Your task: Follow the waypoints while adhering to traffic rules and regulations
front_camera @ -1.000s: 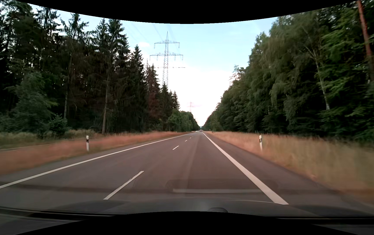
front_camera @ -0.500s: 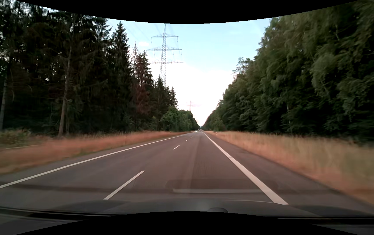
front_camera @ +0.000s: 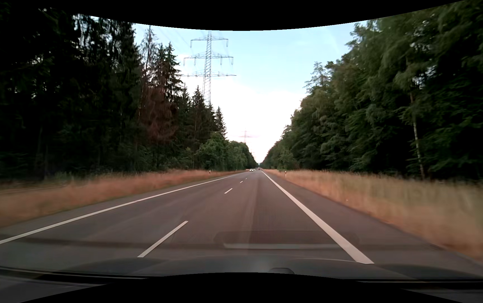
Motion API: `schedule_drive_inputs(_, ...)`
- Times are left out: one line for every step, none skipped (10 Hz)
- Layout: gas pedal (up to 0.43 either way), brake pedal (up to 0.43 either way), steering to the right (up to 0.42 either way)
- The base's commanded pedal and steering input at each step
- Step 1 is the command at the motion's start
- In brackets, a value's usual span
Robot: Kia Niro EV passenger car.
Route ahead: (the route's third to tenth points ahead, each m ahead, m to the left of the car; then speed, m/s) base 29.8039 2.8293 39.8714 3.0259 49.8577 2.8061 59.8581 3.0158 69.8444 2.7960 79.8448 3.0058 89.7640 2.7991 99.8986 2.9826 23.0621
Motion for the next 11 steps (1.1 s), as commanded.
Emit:
schedule_drive_inputs(0.189, 0.000, -0.001)
schedule_drive_inputs(0.189, 0.000, -0.001)
schedule_drive_inputs(0.189, 0.000, -0.001)
schedule_drive_inputs(0.189, 0.000, -0.001)
schedule_drive_inputs(0.189, 0.000, -0.001)
schedule_drive_inputs(0.189, 0.000, 0.000)
schedule_drive_inputs(0.189, 0.000, 0.000)
schedule_drive_inputs(0.189, 0.000, 0.000)
schedule_drive_inputs(0.189, 0.000, -0.001)
schedule_drive_inputs(0.189, 0.000, -0.002)
schedule_drive_inputs(0.189, 0.000, -0.001)
